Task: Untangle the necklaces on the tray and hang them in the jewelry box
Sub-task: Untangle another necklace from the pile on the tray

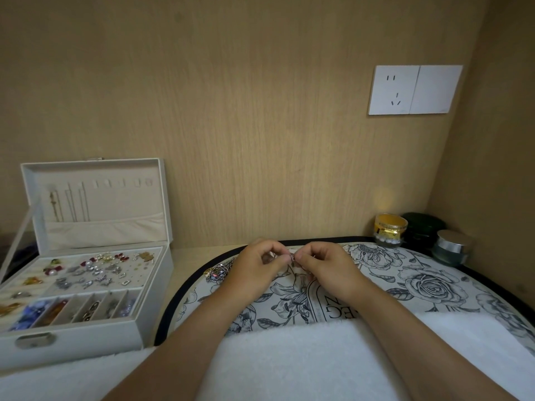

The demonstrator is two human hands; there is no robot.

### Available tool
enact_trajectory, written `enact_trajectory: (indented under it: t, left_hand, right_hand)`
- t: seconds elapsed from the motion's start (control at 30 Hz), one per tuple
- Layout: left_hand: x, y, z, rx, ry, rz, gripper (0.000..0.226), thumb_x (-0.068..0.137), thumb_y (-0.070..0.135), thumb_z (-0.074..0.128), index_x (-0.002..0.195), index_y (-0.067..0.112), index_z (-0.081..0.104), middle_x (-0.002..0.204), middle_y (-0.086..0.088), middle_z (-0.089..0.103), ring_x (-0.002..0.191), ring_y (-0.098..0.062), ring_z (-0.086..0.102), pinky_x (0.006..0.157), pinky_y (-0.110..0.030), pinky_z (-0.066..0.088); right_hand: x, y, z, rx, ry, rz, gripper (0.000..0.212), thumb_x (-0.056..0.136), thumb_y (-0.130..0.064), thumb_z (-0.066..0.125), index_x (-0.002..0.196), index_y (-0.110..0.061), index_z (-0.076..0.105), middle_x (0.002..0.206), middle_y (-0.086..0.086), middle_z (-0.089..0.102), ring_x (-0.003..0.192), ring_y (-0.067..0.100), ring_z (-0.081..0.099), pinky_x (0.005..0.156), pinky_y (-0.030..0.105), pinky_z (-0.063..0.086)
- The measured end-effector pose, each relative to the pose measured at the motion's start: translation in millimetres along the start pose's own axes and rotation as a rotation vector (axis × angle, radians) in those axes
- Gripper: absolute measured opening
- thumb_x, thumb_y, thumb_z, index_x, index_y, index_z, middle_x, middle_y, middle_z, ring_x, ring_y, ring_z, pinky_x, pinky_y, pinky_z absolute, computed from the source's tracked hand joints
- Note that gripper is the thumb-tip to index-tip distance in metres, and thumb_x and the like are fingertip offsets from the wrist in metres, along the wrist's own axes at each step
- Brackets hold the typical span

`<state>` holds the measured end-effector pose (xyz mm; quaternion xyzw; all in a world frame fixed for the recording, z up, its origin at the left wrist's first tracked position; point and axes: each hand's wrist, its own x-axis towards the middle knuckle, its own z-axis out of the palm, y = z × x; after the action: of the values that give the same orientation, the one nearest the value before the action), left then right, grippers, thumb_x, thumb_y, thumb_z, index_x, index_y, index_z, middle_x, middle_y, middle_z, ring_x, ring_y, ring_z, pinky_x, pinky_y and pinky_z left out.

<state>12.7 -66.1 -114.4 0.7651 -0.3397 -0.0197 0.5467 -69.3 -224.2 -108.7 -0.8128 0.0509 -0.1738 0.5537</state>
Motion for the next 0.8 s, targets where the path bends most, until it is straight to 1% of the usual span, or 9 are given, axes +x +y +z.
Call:
enact_trajectory:
  t: [0.03, 0.1, 0.2, 0.3, 0.43, 0.53, 0.67, 0.73, 0.8]
  left_hand:
    - [0, 0, 0, 0.019, 0.006, 0.014, 0.009, 0.089, 0.021, 0.071, 0.084, 0.029, 0.071, 0.096, 0.009, 0.063, 0.082, -0.009, 0.061, 0.078, -0.023, 0.049]
    - [0, 2, 1, 0.038, 0.030, 0.025, 0.009, 0.088, 0.021, 0.072, 0.085, 0.029, 0.070, 0.099, 0.009, 0.063, 0.080, 0.000, 0.060, 0.076, -0.016, 0.046]
    - [-1, 4, 1, 0.034, 0.073, -0.011, 0.012, 0.085, 0.022, 0.075, 0.087, 0.032, 0.067, 0.090, 0.012, 0.067, 0.068, -0.002, 0.058, 0.068, -0.020, 0.050]
    - [-2, 5, 3, 0.098, 0.090, -0.032, 0.006, 0.085, 0.027, 0.074, 0.081, 0.031, 0.072, 0.079, 0.012, 0.069, 0.058, 0.004, 0.053, 0.062, -0.019, 0.047]
    - [-5, 8, 3, 0.135, 0.097, -0.077, 0.005, 0.085, 0.031, 0.073, 0.082, 0.031, 0.078, 0.076, 0.016, 0.072, 0.067, 0.006, 0.061, 0.068, -0.020, 0.052]
    - [-5, 11, 4, 0.159, 0.091, -0.114, 0.007, 0.084, 0.030, 0.073, 0.079, 0.031, 0.077, 0.073, 0.015, 0.073, 0.064, 0.007, 0.062, 0.066, -0.020, 0.052]
    - [-4, 13, 4, 0.198, 0.072, -0.155, 0.011, 0.086, 0.032, 0.071, 0.075, 0.032, 0.074, 0.072, 0.014, 0.073, 0.064, 0.002, 0.065, 0.065, -0.021, 0.053]
    - [-3, 13, 4, 0.171, 0.054, -0.178, 0.011, 0.088, 0.031, 0.070, 0.078, 0.029, 0.074, 0.074, 0.012, 0.074, 0.064, 0.001, 0.064, 0.062, -0.018, 0.051]
    - [-4, 14, 4, 0.131, 0.042, -0.197, 0.012, 0.089, 0.029, 0.067, 0.079, 0.026, 0.074, 0.075, 0.011, 0.074, 0.065, -0.001, 0.065, 0.063, -0.020, 0.052]
  right_hand:
    - [0, 0, 0, 0.004, 0.001, 0.003, 0.020, 0.095, -0.021, 0.066, 0.078, -0.013, 0.071, 0.073, 0.003, 0.066, 0.064, 0.007, 0.058, 0.068, 0.026, 0.050]
    - [0, 0, 0, 0.010, 0.007, 0.006, 0.017, 0.094, -0.020, 0.067, 0.078, -0.014, 0.072, 0.076, 0.006, 0.069, 0.066, 0.007, 0.060, 0.069, 0.026, 0.051]
    - [-1, 0, 0, -0.005, 0.014, 0.001, 0.014, 0.092, -0.017, 0.068, 0.079, -0.017, 0.073, 0.078, -0.001, 0.071, 0.067, 0.003, 0.061, 0.069, 0.022, 0.051]
    - [-2, -1, 1, -0.008, 0.008, -0.006, 0.014, 0.092, -0.015, 0.068, 0.080, -0.018, 0.074, 0.073, -0.006, 0.069, 0.063, 0.003, 0.058, 0.065, 0.021, 0.049]
    - [-2, -1, 1, -0.063, 0.021, -0.043, 0.015, 0.092, -0.015, 0.068, 0.078, -0.018, 0.074, 0.069, -0.010, 0.069, 0.059, 0.003, 0.055, 0.061, 0.019, 0.046]
    - [-2, 0, 2, -0.125, 0.035, -0.062, 0.016, 0.091, -0.018, 0.069, 0.076, -0.021, 0.073, 0.068, -0.010, 0.069, 0.057, 0.001, 0.055, 0.060, 0.018, 0.045]
    - [-3, 0, 1, -0.166, 0.045, -0.074, 0.015, 0.090, -0.020, 0.069, 0.076, -0.020, 0.073, 0.069, -0.008, 0.069, 0.057, 0.001, 0.055, 0.059, 0.019, 0.045]
    - [-3, 0, 1, -0.166, 0.044, -0.074, 0.013, 0.089, -0.021, 0.070, 0.077, -0.020, 0.074, 0.069, -0.008, 0.070, 0.056, 0.002, 0.055, 0.059, 0.020, 0.045]
    - [-4, -2, 2, -0.165, 0.048, -0.072, 0.013, 0.089, -0.021, 0.070, 0.077, -0.020, 0.074, 0.068, -0.010, 0.069, 0.056, 0.001, 0.054, 0.058, 0.018, 0.044]
